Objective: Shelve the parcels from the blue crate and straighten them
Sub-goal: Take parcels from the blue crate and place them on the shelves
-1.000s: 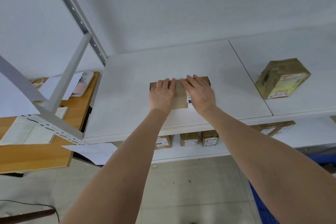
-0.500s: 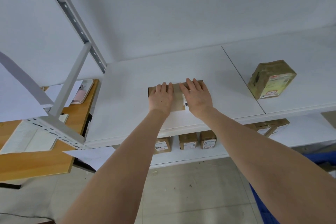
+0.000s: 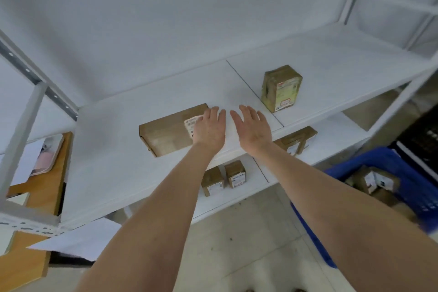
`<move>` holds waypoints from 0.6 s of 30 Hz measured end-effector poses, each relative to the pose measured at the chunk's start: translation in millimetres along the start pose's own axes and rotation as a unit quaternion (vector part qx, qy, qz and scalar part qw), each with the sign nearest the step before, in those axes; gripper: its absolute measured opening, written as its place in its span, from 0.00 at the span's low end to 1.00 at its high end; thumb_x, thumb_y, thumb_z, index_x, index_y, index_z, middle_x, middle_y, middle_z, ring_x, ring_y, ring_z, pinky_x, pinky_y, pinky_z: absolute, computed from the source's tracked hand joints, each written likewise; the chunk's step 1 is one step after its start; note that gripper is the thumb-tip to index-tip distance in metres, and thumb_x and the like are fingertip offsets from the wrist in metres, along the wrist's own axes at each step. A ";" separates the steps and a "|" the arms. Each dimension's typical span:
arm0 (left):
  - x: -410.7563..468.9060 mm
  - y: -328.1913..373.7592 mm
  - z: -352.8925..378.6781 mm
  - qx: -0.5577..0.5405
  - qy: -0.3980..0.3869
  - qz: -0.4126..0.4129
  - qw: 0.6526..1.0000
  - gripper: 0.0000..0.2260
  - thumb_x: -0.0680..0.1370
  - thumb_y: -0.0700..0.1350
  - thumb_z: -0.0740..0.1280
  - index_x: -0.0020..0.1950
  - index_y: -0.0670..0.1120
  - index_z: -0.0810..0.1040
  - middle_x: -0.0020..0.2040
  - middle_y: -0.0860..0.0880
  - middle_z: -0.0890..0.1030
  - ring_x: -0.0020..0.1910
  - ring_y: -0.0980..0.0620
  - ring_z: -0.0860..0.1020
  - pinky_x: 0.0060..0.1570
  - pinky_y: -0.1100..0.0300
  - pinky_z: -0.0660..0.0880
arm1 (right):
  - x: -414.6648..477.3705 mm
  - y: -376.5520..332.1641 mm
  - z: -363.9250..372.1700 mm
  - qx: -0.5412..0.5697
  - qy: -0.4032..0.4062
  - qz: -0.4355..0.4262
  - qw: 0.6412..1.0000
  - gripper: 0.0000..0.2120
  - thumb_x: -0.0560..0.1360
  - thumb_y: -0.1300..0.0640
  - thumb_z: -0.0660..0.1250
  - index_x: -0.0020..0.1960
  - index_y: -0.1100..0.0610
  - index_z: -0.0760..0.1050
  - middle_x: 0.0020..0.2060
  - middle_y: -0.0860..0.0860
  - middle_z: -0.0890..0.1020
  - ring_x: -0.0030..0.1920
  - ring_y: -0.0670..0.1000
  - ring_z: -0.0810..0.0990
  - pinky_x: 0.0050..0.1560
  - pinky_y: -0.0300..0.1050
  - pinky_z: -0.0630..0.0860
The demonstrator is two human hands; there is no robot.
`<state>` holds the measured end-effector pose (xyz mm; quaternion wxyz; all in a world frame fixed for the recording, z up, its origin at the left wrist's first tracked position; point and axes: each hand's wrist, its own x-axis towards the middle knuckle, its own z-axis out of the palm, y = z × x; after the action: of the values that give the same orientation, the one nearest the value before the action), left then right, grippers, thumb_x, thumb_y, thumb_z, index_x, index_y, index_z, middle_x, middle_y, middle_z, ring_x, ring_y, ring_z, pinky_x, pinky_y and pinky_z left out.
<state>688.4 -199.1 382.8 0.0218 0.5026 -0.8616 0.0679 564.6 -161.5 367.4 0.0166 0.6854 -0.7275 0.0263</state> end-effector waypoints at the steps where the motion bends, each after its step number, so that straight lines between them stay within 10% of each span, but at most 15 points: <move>1: 2.1 14.8 1.9 -0.003 -0.010 0.012 1.000 0.27 0.78 0.41 0.62 0.75 0.44 0.57 0.75 0.44 0.59 0.73 0.45 0.59 0.66 0.54 0.65 | -7.9 13.8 1.7 0.001 -0.004 0.015 1.000 0.37 0.77 0.63 0.65 0.78 0.52 0.48 0.77 0.56 0.49 0.77 0.57 0.49 0.76 0.53 0.50; 18: -12.6 321.0 67.0 -0.020 -0.137 0.179 0.974 0.26 0.76 0.42 0.66 0.73 0.43 0.61 0.71 0.43 0.65 0.70 0.45 0.64 0.56 0.53 0.72 | -193.6 257.6 72.4 0.045 -0.101 0.189 0.976 0.34 0.75 0.61 0.66 0.76 0.55 0.55 0.72 0.57 0.61 0.74 0.59 0.57 0.71 0.53 0.62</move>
<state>417.7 -41.7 284.6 -0.0987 0.3443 -0.9335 -0.0154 320.0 42.3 279.5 -0.0932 0.5350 -0.8396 -0.0076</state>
